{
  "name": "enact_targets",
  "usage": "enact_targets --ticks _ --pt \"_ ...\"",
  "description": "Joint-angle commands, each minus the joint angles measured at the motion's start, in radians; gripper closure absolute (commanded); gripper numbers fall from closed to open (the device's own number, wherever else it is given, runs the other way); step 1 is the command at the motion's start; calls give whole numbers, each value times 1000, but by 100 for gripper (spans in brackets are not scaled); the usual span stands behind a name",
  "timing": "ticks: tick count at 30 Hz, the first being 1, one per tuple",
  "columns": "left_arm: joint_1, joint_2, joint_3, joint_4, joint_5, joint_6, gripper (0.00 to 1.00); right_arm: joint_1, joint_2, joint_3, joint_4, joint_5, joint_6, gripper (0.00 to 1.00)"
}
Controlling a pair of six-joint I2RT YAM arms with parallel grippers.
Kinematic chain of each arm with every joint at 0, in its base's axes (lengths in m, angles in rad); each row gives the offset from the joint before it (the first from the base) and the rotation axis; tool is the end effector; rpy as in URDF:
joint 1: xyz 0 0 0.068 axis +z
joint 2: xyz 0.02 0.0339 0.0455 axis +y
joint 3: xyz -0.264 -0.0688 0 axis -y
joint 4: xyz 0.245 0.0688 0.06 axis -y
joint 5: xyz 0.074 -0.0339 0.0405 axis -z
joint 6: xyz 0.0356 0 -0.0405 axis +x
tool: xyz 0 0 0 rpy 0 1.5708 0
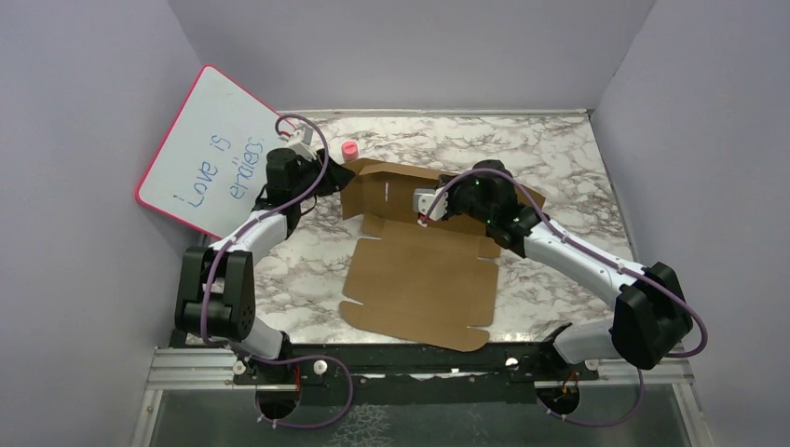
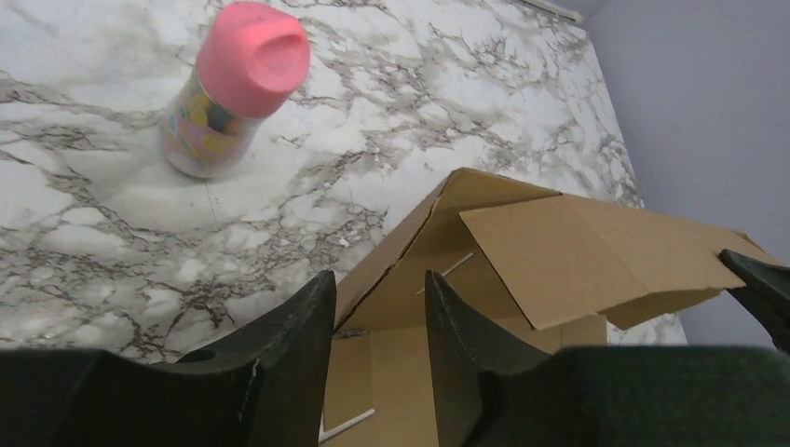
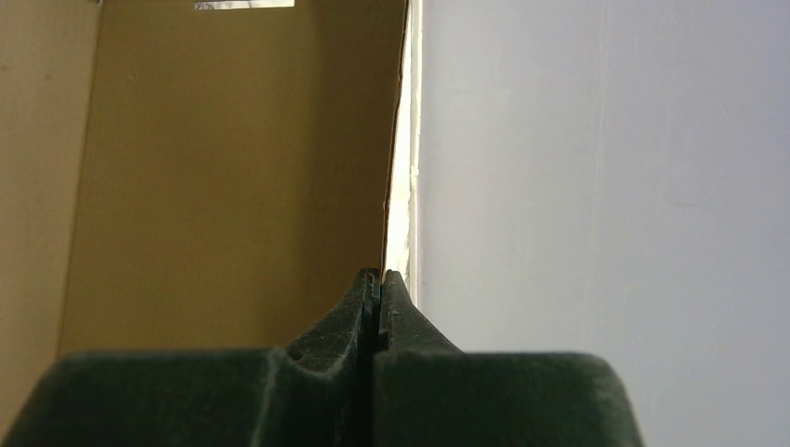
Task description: Fold the paper box
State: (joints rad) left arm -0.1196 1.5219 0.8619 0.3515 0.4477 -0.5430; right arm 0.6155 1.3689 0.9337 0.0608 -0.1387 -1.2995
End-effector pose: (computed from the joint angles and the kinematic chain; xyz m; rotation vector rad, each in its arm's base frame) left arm 0.3343 -0.0557 0.2422 -0.0909 1.9399 -0.8678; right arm 0.2553 0.1866 0.2833 -1.6499 1.0482 -0.3185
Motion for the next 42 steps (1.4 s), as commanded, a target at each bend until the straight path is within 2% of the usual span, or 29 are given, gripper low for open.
enact_targets --ticks 1,13,24,26,28,31,34,38,42 --pt "-32 -76 -45 36 33 -35 60 14 -7 -3 42 33 -27 99" --pt "-96 -158 -123 42 -17 -21 84 31 -17 -26 43 34 -67 99" --pt "-178 -238 -201 40 -91 23 87 30 61 20 91 98 18 99" --pt "-178 -258 -204 21 -146 23 83 31 63 2 125 87 10 99" --pt "-177 -281 -191 -29 -228 27 72 31 63 -17 157 84 -7 99" --pt "-172 -306 -144 -148 -391 30 58 31 66 -10 140 88 -29 99" --pt "-151 -336 -110 -191 -481 25 49 31 68 1 121 86 -47 99" --pt "-138 -353 -57 -188 -506 47 43 32 65 12 108 86 -70 99" --pt "-137 -328 5 -183 -477 68 42 31 58 19 94 90 -82 99"
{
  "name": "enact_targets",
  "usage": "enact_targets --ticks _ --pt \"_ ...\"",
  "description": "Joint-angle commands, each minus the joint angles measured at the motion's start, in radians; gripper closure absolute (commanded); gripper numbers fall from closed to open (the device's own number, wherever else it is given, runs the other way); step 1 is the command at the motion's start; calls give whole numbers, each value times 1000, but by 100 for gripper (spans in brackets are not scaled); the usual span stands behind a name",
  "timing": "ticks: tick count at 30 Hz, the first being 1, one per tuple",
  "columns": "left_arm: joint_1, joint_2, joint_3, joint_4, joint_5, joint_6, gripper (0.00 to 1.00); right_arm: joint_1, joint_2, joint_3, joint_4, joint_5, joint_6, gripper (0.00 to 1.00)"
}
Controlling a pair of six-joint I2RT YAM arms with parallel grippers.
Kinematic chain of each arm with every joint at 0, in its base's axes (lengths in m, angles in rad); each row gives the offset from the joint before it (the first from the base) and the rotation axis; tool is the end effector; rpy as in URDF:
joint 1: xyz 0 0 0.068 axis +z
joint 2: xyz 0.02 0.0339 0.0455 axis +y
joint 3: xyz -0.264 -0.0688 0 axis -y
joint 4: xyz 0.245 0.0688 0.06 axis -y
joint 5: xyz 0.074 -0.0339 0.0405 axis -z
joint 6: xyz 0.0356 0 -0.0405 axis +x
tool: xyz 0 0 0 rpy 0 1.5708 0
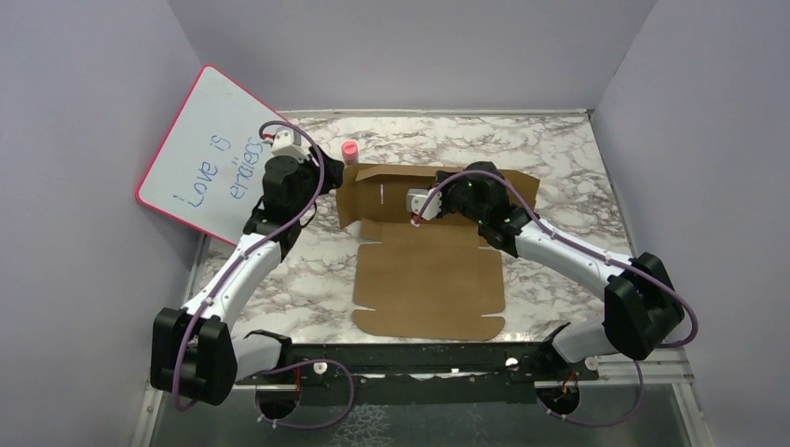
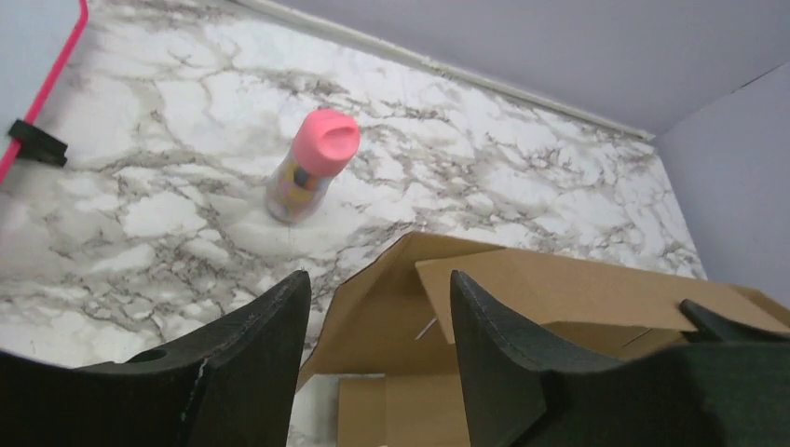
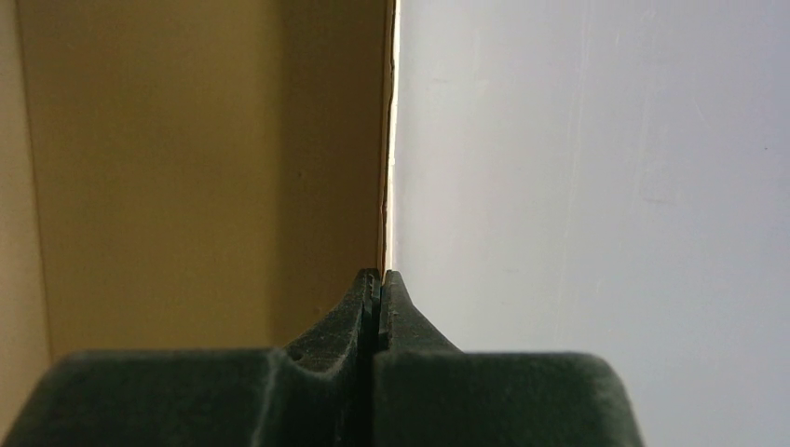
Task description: Fold the paper box
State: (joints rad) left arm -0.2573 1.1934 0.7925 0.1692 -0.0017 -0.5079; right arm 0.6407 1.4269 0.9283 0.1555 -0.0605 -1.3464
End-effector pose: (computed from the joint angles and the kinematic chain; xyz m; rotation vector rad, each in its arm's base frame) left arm 0.2692 -0.0708 0.2934 -0.2307 1.8213 -0.5410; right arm 0.2626 0.1985 0.2735 -1.6440 1.0214 -0.4163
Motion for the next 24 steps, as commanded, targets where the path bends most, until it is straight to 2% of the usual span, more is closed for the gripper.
enact_targets --ticks 1,6,9,24 --pt "1 11 85 12 -8 32 42 5 -1 23 0 11 -37 99" --pt "-1 96 133 72 164 0 59 5 -5 20 -2 -3 -41 99" --pt "-10 151 149 85 215 -26 64 6 -7 21 5 -7 -40 99" --pt "-114 296 150 158 244 -134 73 5 -3 21 82 8 -77 99"
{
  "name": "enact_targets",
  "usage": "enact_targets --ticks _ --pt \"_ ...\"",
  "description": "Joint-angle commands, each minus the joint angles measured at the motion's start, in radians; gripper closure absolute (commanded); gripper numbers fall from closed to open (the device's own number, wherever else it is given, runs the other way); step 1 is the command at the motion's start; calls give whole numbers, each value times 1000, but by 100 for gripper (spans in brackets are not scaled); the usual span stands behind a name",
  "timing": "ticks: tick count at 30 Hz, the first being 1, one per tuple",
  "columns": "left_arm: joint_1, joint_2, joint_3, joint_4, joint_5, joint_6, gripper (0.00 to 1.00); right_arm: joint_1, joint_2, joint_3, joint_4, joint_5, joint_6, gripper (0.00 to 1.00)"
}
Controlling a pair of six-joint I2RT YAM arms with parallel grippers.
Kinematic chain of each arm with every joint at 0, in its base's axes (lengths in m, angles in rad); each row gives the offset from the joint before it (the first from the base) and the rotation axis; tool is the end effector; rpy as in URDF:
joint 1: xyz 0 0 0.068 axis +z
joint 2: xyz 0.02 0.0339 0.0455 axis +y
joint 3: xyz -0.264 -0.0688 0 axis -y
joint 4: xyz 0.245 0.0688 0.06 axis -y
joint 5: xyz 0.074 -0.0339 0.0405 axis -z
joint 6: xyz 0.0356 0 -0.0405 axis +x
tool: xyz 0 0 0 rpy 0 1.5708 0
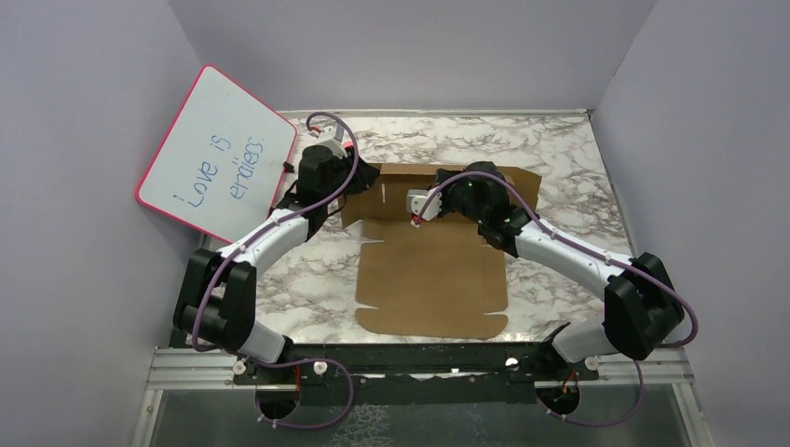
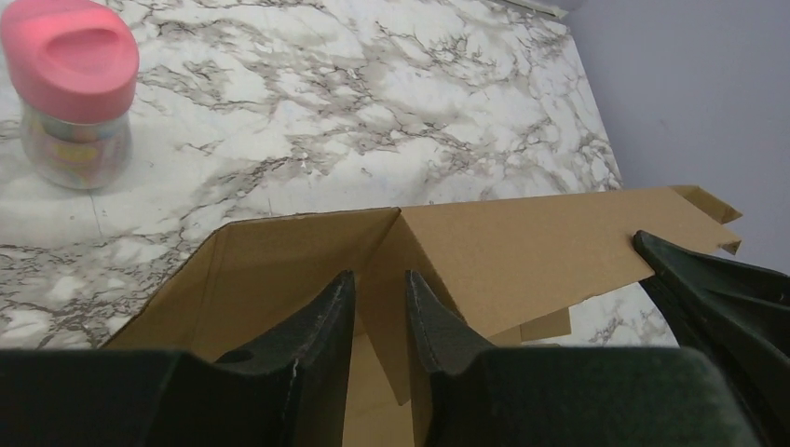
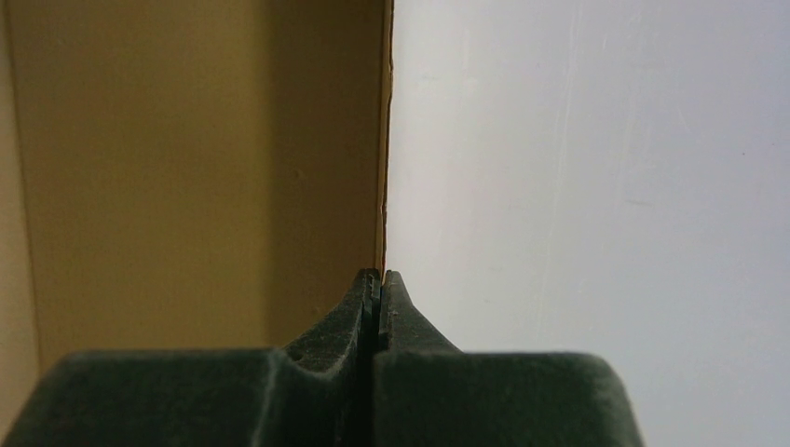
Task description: Fold the paper box
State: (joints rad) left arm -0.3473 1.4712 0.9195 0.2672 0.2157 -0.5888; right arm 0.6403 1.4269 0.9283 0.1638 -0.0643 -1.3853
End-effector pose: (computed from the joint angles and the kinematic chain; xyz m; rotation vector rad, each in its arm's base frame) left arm 0.3155 -0.1223 0.2683 -0.0770 1.9345 -0.8389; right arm 0.2628 0.1987 0.2743 -1.6598 0.9840 -0.4413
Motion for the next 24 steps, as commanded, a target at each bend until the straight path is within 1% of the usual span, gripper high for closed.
enact_targets --ticks 1,8,10,13,15,21,24 --pt "-29 23 20 70 26 -64 73 6 -4 20 78 12 -40 99" --pt "-41 63 17 134 -5 -96 73 7 -2 0 119 18 -60 99" --pt "-41 68 13 150 -17 -94 72 7 -3 -17 146 22 -65 99" --pt "-39 57 9 151 -18 -74 67 8 -4 -31 151 25 -72 99" --pt "-38 26 -24 150 -31 -69 63 10 -6 -44 147 26 -80 99" --pt "-28 -103 -151 137 -132 -70 54 9 -8 -75 150 40 -98 99" --pt "-17 -143 -199 95 -174 -83 49 10 -8 -81 147 39 -93 99"
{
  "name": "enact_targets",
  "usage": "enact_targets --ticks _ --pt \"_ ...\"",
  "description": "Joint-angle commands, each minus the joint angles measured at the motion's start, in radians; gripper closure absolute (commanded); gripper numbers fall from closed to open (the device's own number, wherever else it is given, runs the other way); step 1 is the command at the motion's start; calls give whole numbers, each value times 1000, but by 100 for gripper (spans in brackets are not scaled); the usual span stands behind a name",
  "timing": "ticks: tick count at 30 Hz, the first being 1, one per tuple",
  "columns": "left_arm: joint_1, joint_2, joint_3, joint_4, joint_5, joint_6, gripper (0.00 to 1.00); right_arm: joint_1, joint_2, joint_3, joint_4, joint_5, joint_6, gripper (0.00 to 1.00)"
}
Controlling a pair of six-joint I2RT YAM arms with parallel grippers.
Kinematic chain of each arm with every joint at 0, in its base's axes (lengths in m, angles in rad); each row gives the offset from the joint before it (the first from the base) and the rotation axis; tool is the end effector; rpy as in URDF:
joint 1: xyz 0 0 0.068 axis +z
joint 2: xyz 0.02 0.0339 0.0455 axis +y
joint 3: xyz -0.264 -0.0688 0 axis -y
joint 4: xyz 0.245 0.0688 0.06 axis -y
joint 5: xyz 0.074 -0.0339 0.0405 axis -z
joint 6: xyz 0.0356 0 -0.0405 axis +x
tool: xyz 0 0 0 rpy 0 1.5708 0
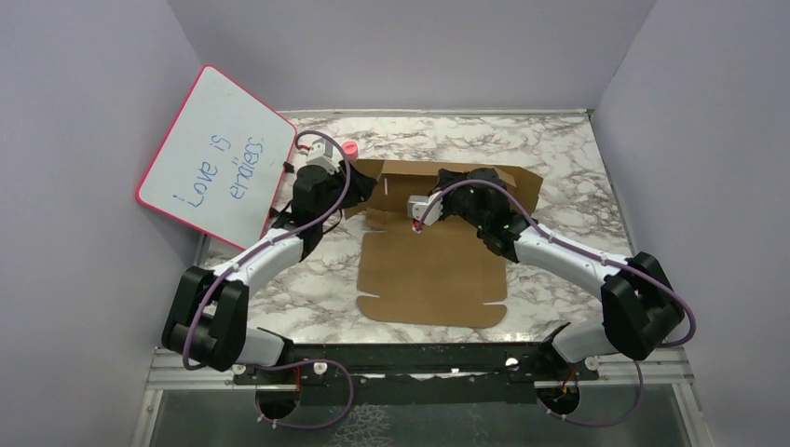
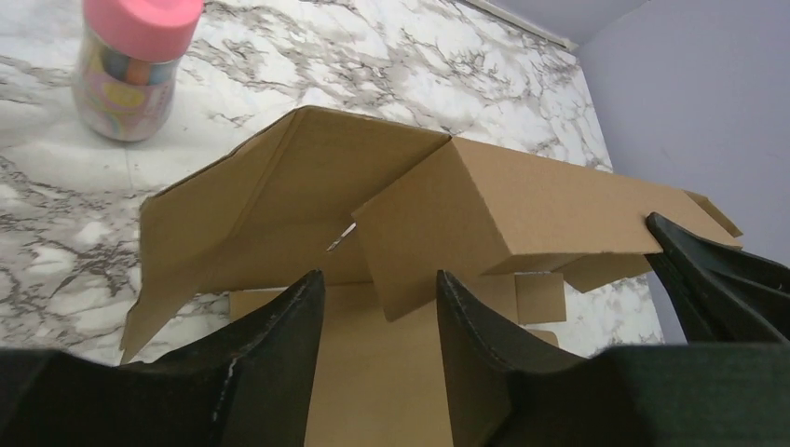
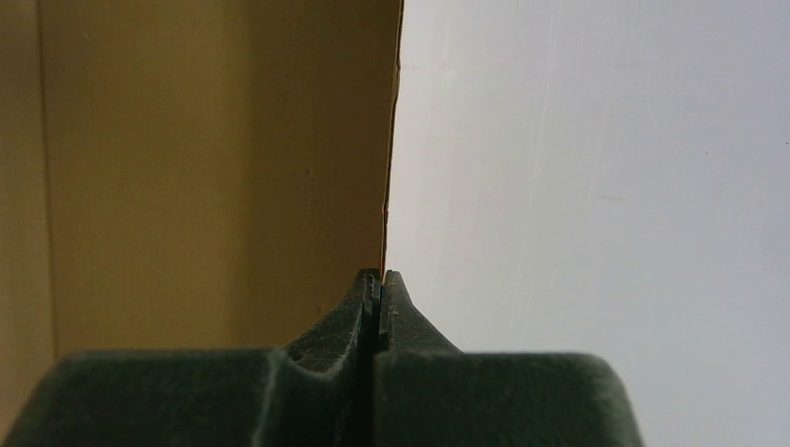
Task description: Fold the paper box
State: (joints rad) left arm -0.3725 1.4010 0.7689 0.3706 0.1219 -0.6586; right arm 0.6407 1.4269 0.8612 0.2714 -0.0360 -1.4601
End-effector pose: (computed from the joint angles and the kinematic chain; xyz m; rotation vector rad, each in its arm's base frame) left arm 0.2910 -0.1184 0.2491 -0.1838 1.9040 -0.8245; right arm 0.2606 0.1959 0.2623 -1.6602 0.9222 -0.5298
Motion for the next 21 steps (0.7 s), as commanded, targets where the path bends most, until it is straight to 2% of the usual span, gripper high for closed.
enact_targets --ticks 1,9,21 --pt "12 -86 -67 -15 -93 -20 48 9 -8 -15 34 12 -17 99" --pt "15 -109 -186 -10 -148 -58 38 17 -11 -27 30 23 -23 99" --pt "8 132 -178 152 -122 -111 37 25 -11 -30 25 12 -11 99"
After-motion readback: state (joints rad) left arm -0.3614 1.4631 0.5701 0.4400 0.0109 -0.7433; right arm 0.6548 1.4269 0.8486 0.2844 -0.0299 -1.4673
